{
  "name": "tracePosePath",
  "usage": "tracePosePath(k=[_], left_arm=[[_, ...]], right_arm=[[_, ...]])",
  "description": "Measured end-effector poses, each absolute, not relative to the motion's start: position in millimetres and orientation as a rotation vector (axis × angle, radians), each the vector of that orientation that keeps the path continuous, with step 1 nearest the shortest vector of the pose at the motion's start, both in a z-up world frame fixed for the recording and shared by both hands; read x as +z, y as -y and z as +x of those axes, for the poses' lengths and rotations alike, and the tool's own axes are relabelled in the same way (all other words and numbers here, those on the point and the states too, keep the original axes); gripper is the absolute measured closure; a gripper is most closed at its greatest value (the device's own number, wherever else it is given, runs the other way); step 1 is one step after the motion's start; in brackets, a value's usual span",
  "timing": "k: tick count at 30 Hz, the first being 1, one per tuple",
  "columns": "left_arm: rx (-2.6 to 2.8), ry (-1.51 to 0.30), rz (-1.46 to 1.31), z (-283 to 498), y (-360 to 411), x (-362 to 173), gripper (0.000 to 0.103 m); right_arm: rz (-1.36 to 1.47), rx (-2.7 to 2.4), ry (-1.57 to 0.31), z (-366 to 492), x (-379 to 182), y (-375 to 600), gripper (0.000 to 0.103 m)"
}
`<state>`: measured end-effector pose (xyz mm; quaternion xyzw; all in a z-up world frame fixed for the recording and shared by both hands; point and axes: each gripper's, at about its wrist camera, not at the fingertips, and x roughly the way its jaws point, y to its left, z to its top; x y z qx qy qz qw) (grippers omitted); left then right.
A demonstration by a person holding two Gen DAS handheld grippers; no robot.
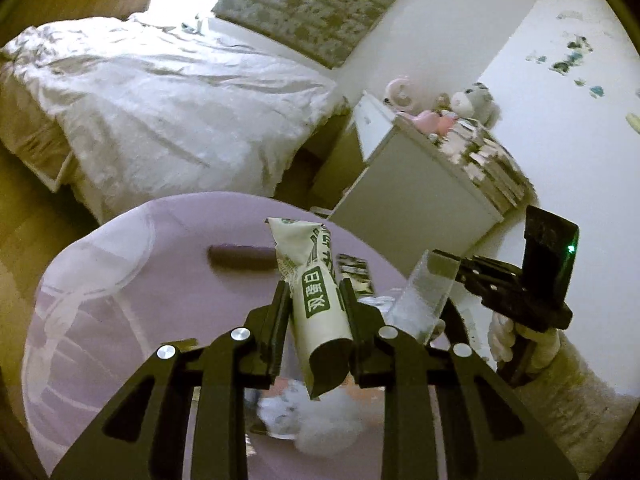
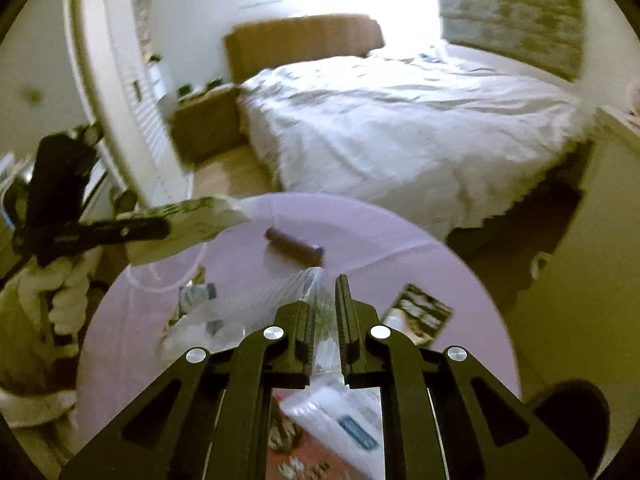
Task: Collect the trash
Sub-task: 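Grasp the white milk pouch with the left gripper while the right gripper grasps the clear plastic tray, then carry the pouch and tray to the black bin and open both grippers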
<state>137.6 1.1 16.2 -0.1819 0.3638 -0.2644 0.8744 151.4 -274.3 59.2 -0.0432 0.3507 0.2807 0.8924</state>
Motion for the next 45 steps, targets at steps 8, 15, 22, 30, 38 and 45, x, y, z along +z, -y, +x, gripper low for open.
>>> tracePosePath(k=[8,15,22,30,38,45], left_arm=[[-0.622,-0.746,-0.343,125,37,33,0.077],[-0.676,-0.731,-0.310,115,67,48,0.077],[-0.673,-0.710,-0.300,105,77,55,0.077],[-0.631,-0.694,-0.303,91,61,58,0.077],[-0.589,-0.669,-0.339,84,29,59,0.077],[-0.577,-0.669,-0.384,84,14,50,0.077]], right_arm=[[0.061,0.490,-0.639,113,88,335,0.092],[0.164,0.456,-0.592,92,106,375,0.092],[-0.094,0.339,-0.476,62,97,338,0.092],[-0.442,0.230,-0.243,35,74,261,0.095],[-0.573,0.117,-0.098,43,77,236,0.096],[-0.796,0.043,0.065,24,68,199,0.096]])
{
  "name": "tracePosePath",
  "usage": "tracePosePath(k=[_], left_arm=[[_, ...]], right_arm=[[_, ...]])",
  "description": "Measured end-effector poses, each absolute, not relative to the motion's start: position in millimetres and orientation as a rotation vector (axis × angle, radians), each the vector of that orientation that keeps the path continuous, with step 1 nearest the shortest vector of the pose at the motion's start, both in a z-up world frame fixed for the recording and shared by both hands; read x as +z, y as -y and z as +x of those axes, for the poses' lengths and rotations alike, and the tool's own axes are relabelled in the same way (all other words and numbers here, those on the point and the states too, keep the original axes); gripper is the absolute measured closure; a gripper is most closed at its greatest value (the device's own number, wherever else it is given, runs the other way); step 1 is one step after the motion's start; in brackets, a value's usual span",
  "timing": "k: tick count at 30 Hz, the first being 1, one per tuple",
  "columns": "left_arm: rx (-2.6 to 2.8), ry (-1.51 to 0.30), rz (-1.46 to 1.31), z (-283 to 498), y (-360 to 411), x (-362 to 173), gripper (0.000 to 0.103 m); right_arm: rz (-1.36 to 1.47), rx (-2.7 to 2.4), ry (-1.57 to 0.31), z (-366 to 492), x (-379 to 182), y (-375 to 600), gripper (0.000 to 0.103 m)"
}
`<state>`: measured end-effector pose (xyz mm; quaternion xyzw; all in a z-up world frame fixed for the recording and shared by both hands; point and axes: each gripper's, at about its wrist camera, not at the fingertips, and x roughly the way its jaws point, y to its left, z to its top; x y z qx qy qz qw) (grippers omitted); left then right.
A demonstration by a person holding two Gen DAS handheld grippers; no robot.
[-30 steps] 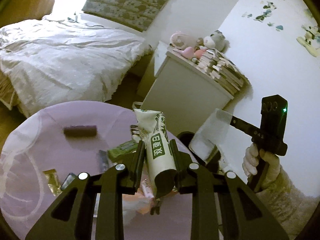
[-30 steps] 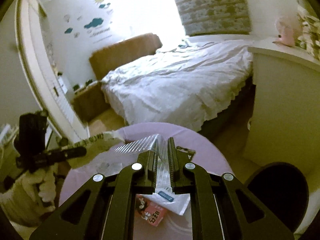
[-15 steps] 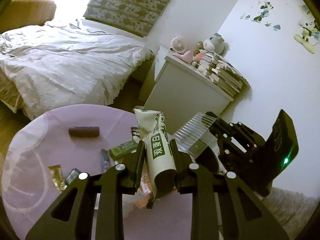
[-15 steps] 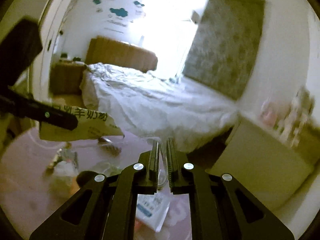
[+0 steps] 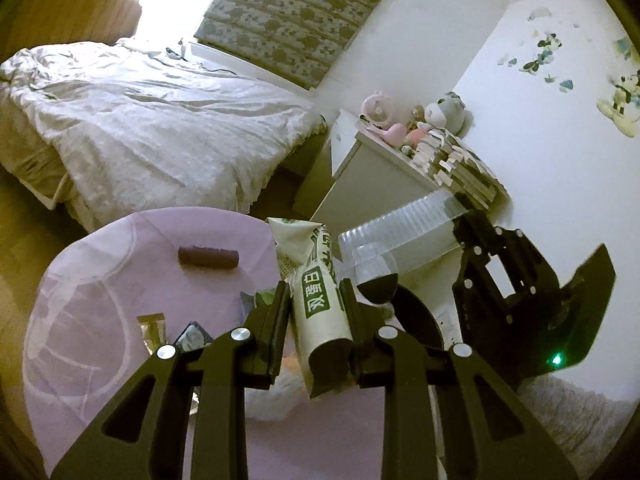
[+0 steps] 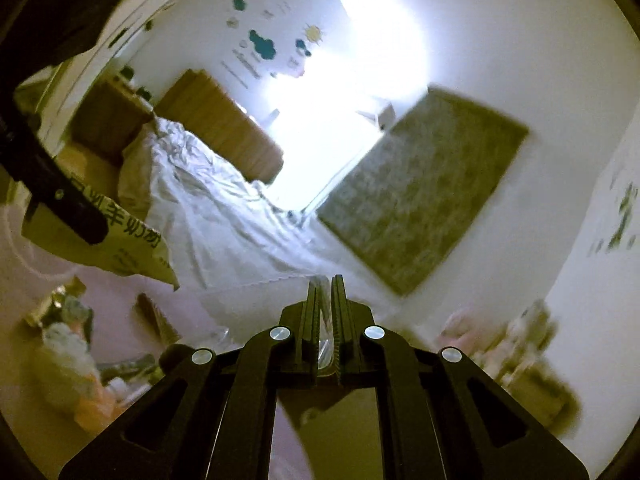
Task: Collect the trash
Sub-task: 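Carry the pouch and tray to the black bin and open both grippers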
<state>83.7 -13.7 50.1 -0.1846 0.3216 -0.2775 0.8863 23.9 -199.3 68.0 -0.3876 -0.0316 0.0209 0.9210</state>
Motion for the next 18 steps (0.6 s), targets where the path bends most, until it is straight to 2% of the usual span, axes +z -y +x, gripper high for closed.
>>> tracePosePath(k=[9,18], left_arm=[[-0.578,-0.659,-0.402,80,1,47,0.077],[-0.588,-0.660,-0.401,79,5,48,0.077]], right_arm=[[-0.883,-0.001,0.131,29,71,183,0.098],[-0.611,0.056,-0.034,46,111,224,0.097]])
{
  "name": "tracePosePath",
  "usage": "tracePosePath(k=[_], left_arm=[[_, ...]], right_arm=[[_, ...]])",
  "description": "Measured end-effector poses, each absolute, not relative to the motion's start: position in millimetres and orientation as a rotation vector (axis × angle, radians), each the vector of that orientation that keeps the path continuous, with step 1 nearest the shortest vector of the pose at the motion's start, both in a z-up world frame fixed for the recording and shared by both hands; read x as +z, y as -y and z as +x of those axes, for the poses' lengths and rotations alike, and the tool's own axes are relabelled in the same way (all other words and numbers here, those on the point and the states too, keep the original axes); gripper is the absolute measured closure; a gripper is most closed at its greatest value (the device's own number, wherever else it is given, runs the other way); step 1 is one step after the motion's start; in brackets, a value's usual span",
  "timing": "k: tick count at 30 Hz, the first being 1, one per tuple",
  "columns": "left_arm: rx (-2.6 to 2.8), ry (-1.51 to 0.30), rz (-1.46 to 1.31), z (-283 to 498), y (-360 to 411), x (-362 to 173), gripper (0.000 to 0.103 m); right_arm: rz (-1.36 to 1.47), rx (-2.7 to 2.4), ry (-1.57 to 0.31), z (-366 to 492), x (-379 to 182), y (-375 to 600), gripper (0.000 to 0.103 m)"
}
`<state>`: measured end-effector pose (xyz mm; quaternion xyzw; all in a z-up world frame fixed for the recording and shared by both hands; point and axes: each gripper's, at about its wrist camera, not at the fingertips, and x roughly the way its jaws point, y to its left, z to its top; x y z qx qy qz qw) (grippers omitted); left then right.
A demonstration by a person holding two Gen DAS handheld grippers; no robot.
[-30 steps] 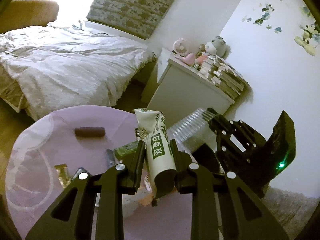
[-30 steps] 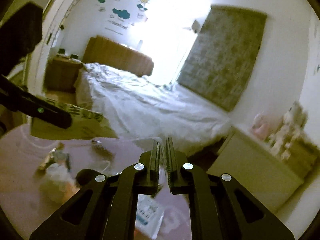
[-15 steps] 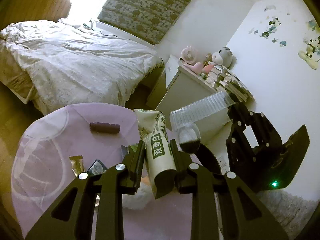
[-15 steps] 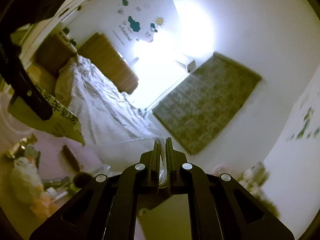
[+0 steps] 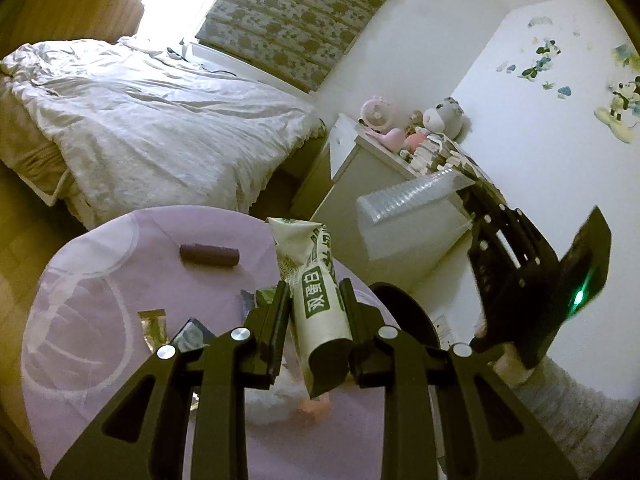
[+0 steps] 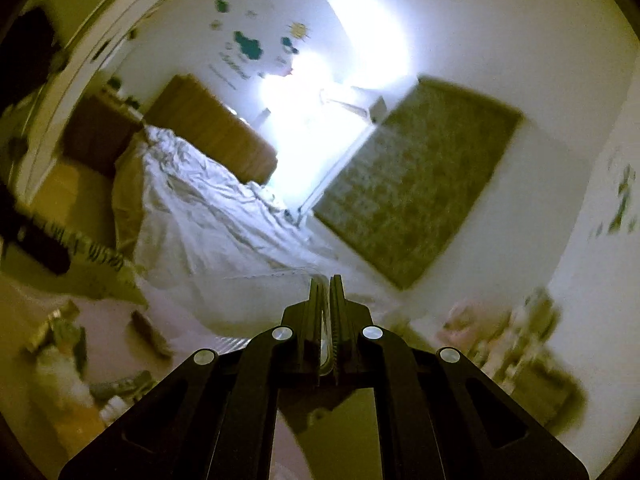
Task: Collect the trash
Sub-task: 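Carry the pouch and tray to the black bin and open both grippers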
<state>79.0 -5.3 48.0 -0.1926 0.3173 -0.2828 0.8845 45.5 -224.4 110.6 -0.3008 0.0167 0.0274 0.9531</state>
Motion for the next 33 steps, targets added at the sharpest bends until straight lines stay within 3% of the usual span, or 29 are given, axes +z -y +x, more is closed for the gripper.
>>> tracePosePath(k=[12,24,33], left_arm=[[-0.754,-0.698,-0.339,101,99,55,0.077],[-0.945,-0.866,-0.341,150,260,14,0.077],[-0.978,-0.959,-0.267,173,339,-18,0.077]], right_arm=[[-0.348,-0.053,-0.277,72,114,350,0.097],[-0.063,-0.223,-0.572,95,51,504,0.097],[0.118,-0.339,-0.735,103,-14,594,0.097]])
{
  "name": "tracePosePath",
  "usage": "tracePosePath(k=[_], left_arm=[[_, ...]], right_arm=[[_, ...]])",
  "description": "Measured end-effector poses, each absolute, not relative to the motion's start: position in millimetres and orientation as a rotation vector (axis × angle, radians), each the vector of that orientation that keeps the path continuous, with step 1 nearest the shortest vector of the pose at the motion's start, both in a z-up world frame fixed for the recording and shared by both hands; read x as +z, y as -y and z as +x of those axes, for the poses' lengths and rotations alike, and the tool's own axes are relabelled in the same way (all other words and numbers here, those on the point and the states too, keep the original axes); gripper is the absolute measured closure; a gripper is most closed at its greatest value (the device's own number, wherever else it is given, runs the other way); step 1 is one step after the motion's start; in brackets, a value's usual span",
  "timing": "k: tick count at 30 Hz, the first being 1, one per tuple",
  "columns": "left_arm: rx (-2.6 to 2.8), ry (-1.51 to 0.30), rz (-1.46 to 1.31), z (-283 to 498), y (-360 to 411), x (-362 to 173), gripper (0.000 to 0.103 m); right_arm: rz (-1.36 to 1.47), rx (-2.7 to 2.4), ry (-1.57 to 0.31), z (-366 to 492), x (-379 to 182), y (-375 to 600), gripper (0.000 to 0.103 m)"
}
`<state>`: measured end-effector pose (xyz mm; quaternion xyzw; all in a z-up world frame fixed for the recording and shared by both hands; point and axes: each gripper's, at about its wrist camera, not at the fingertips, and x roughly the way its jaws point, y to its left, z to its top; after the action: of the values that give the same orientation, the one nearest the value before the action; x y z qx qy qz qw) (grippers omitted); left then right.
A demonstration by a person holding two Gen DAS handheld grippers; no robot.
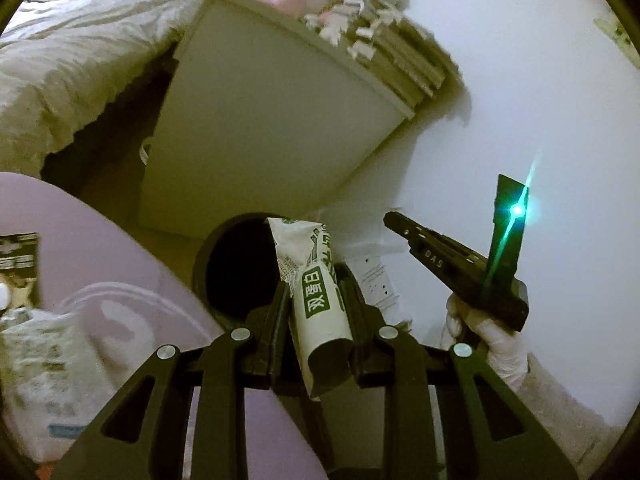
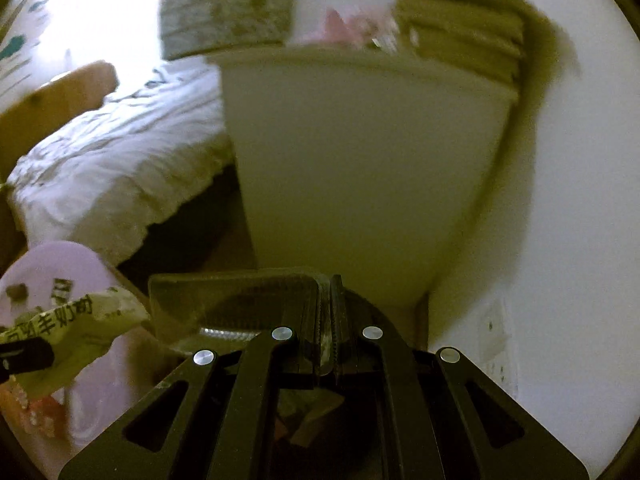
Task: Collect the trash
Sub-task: 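Carry the pouch and tray to the black bin and open both grippers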
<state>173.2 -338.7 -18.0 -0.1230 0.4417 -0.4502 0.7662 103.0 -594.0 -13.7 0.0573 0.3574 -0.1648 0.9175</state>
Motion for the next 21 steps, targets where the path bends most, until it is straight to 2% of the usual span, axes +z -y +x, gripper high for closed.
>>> tracePosePath(k=[8,14,16,18,19,20,21], left_arm=[[-0.996,-1.029,-0.217,178,380,-48,0.077],[-1.005,-1.044,-0.206,184,400,-51,0.075],[-1.001,-1.046,-0.180,182,403,-49,0.067],[-0.971,-1.022,-0.142,180,405,-45,0.026],[-0.961,-0.998,-0.134,177,403,-43,0.021],[-0.960,-0.972,-0.132,175,401,-39,0.018],[-0.969,-0.956,-0.125,173,398,-35,0.017]], right_arm=[[0.176,-0.380,-0.809,103,-53,627,0.097],[0.198,-0.379,-0.831,108,-56,639,0.095],[0.206,-0.375,-0.842,108,-55,639,0.093],[0.209,-0.362,-0.838,109,-50,637,0.071],[0.212,-0.356,-0.832,109,-47,635,0.065],[0.215,-0.348,-0.822,108,-45,634,0.052],[0.220,-0.341,-0.812,108,-42,632,0.046]])
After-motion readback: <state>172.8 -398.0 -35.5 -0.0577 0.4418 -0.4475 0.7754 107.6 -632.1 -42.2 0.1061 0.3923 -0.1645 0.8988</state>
